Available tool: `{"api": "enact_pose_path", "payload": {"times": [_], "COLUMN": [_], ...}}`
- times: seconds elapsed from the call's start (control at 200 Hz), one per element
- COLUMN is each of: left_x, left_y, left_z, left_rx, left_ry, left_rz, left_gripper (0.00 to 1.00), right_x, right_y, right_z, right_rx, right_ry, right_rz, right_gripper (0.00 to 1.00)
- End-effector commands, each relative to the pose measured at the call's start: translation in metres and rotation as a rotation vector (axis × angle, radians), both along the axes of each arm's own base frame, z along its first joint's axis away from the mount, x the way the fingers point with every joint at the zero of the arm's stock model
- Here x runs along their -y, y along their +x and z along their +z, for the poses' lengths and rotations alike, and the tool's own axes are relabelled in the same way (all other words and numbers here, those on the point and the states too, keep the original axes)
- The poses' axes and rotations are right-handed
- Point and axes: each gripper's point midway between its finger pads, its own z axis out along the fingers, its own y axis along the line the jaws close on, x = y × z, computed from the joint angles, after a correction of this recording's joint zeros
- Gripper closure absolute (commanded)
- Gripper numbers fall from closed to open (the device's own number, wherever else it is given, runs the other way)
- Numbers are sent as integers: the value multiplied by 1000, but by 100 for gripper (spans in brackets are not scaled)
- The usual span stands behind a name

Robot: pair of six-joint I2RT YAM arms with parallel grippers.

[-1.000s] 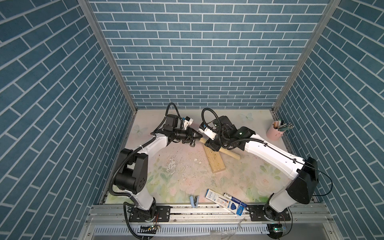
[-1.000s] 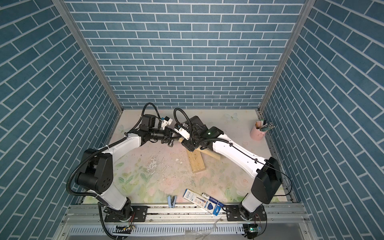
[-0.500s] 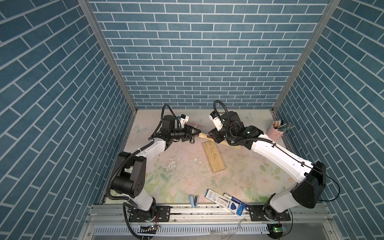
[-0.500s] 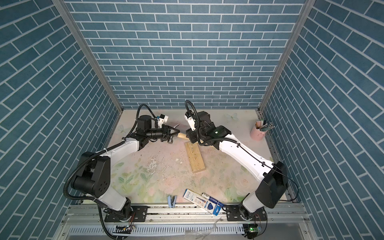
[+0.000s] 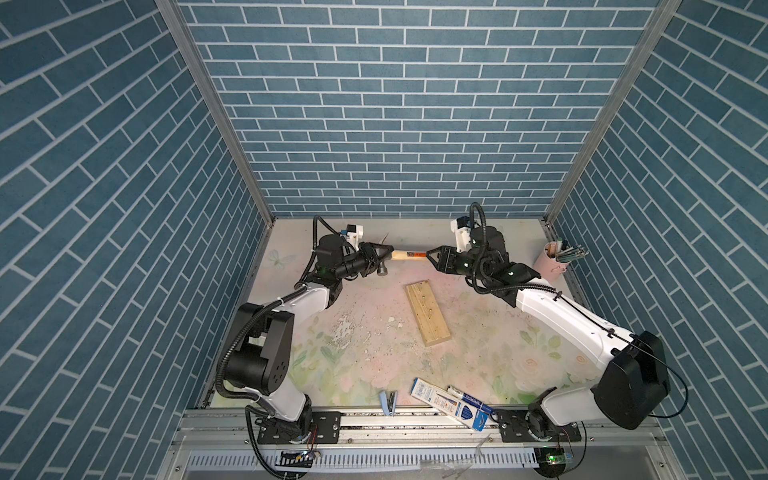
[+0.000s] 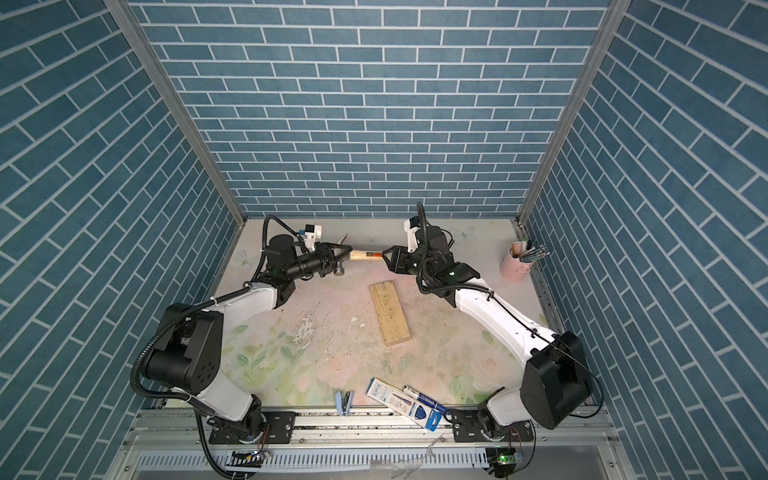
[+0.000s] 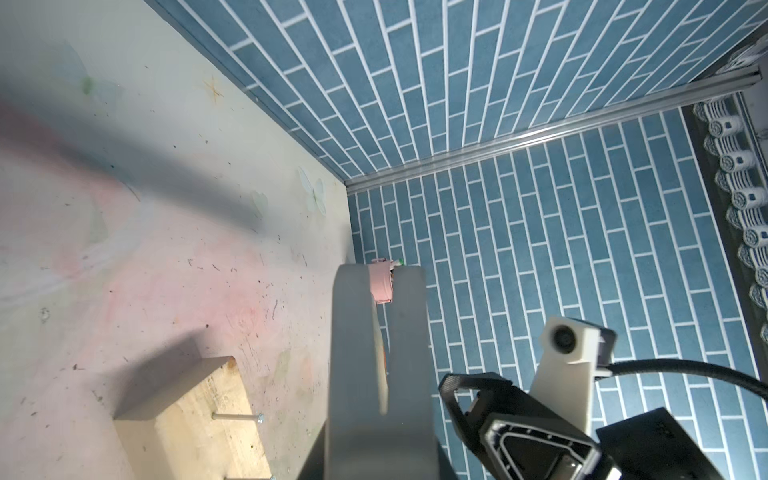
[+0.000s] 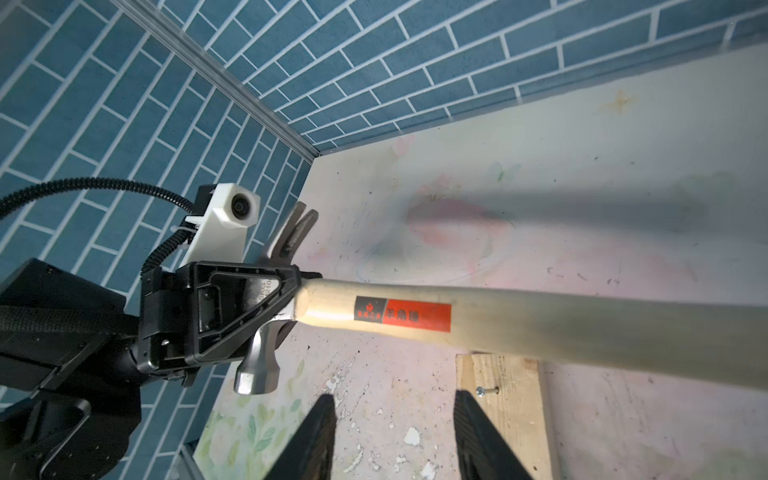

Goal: Use a claw hammer to pull out a nail
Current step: Pick up the hammer at the center of the board.

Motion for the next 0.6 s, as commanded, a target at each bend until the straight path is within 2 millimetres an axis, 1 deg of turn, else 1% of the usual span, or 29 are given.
{"api": "enact_pose_path", "payload": {"times": [0.0, 0.115, 0.225, 0.405, 0.595], "left_x": [-9, -13, -18, -22, -26], "left_y": [3, 7, 10, 12, 12], "left_z": [67, 72, 75, 77, 87], "left_rx": [214, 234, 246, 259, 292], "left_ry": [-94, -131, -160, -180, -200], "left_rz": [56, 84, 108, 135, 159], "left_gripper": [100, 100, 100, 100, 100], "right_x": [-13, -20, -25, -31, -34], "right_y": [7, 13, 20, 31, 42], "right_z": [26, 25, 20, 9, 2], "right_rx": [-34, -56, -85, -133, -149], "right_ry": [268, 356, 428, 562, 659], "right_rz": [-1, -6, -20, -48, -73], "right_gripper": [49, 46, 44, 44, 47]}}
